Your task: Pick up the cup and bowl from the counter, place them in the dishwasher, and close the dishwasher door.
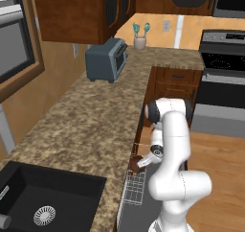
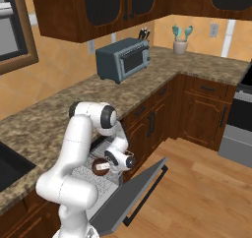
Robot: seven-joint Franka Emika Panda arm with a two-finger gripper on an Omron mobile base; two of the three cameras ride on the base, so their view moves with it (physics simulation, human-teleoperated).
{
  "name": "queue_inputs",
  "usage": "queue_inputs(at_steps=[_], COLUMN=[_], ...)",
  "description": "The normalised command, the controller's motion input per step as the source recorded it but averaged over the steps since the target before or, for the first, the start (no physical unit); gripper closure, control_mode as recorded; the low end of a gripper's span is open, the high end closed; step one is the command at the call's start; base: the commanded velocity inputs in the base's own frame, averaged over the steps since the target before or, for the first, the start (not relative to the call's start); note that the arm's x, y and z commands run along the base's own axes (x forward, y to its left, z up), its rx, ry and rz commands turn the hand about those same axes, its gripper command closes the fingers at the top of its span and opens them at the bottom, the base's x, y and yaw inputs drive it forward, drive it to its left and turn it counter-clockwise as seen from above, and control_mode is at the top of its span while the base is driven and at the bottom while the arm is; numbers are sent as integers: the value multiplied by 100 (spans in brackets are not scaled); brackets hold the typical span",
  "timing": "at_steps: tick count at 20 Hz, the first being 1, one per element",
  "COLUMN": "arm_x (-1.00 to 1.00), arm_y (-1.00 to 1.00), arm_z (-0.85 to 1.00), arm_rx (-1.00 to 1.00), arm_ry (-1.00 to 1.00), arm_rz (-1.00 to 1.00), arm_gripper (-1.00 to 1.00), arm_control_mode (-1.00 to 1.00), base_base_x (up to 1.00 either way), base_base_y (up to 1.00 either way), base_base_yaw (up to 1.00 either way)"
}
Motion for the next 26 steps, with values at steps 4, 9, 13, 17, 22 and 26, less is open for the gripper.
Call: queue_inputs(at_steps=[4, 9, 13, 17, 22, 26], arm_x=[37, 28, 16, 1, -11, -31], arm_y=[15, 0, 0, -3, 0, 0], arm_z=[-48, -60, -65, -66, 3, 31], arm_rx=[0, -3, -5, -5, 0, 0], arm_ry=[-2, 0, 0, 0, -1, -17], arm_rz=[1, 0, 0, 0, 0, 0], arm_gripper=[100, 100, 100, -100, -100, -100], arm_control_mode=[-100, -100, -100, -100, -100, -100], base_base_x=[0, 0, 0, 0, 0, 0], base_base_y=[0, 0, 0, 0, 0, 0], base_base_yaw=[0, 0, 0, 0, 0, 0])
